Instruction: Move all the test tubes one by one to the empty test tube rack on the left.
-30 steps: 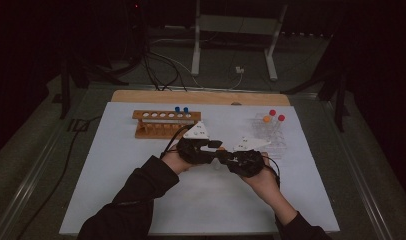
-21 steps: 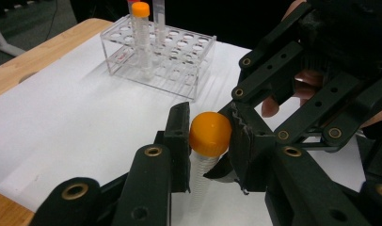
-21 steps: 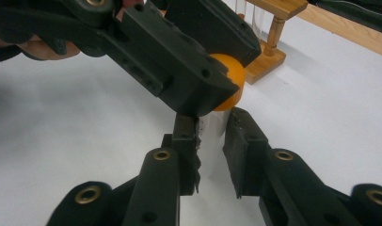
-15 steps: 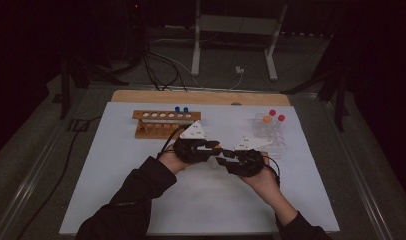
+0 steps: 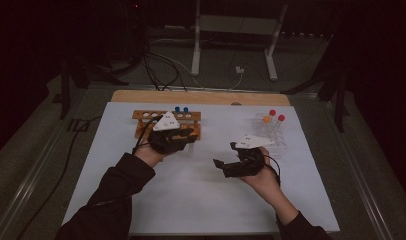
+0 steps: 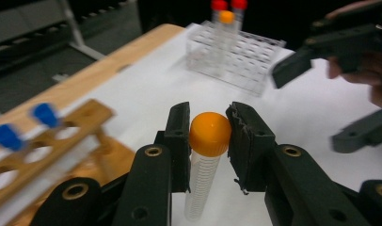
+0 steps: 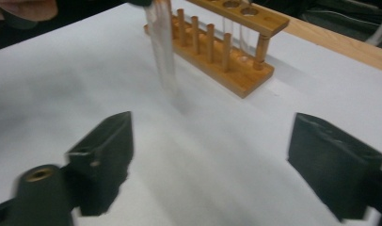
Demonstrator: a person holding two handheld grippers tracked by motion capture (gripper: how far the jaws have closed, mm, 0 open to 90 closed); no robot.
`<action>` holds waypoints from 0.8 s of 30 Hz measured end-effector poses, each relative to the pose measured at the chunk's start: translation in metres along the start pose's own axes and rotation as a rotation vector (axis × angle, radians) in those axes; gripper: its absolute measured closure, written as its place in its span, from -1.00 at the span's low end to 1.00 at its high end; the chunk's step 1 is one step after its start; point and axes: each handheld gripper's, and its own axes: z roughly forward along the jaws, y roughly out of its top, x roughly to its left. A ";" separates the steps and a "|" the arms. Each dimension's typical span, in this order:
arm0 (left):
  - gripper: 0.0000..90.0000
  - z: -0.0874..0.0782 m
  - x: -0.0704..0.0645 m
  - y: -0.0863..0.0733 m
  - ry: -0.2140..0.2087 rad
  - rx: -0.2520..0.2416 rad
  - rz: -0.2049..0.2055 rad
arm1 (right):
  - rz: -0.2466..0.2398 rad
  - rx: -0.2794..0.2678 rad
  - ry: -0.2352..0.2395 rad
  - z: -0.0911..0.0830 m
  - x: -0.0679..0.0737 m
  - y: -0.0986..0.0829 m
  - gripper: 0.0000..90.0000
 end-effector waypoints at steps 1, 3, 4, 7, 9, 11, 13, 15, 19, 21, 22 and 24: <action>0.59 -0.002 0.004 0.000 0.011 0.003 -0.005 | 0.005 -0.001 -0.002 0.000 0.000 0.000 -0.81; 0.59 -0.006 0.012 0.001 0.042 0.006 -0.014 | 0.010 0.002 -0.009 0.000 0.000 0.001 -0.90; 0.59 -0.008 0.015 0.002 0.053 0.005 -0.014 | 0.011 0.000 -0.013 0.000 -0.001 0.001 -0.92; 0.59 -0.014 0.024 0.005 0.087 -0.009 -0.024 | 0.017 0.001 -0.013 0.000 -0.002 0.001 -0.96; 0.59 -0.018 0.031 0.008 0.101 -0.017 -0.033 | 0.019 0.002 -0.008 0.000 -0.002 0.001 -1.00; 0.59 -0.019 0.036 0.010 0.126 -0.020 -0.034 | 0.019 0.003 0.006 -0.001 -0.002 0.000 -1.00; 0.59 -0.021 0.042 0.012 0.150 -0.030 -0.042 | 0.014 0.001 0.022 -0.001 -0.003 0.000 -1.00; 0.59 -0.022 0.049 0.014 0.163 -0.044 -0.059 | 0.011 0.002 0.016 -0.001 -0.003 0.000 -1.00; 0.59 -0.022 0.059 0.018 0.198 -0.071 -0.074 | 0.011 -0.005 0.022 -0.002 -0.004 0.000 -1.00; 0.59 -0.020 0.064 0.020 0.216 -0.081 -0.076 | 0.012 -0.004 0.024 -0.002 -0.005 -0.001 -1.00; 0.59 -0.019 0.066 0.022 0.225 -0.084 -0.081 | 0.011 -0.005 0.022 -0.002 -0.005 -0.001 -1.00; 0.59 -0.017 0.070 0.024 0.233 -0.100 -0.094 | 0.012 -0.005 0.024 -0.003 -0.005 -0.001 -1.00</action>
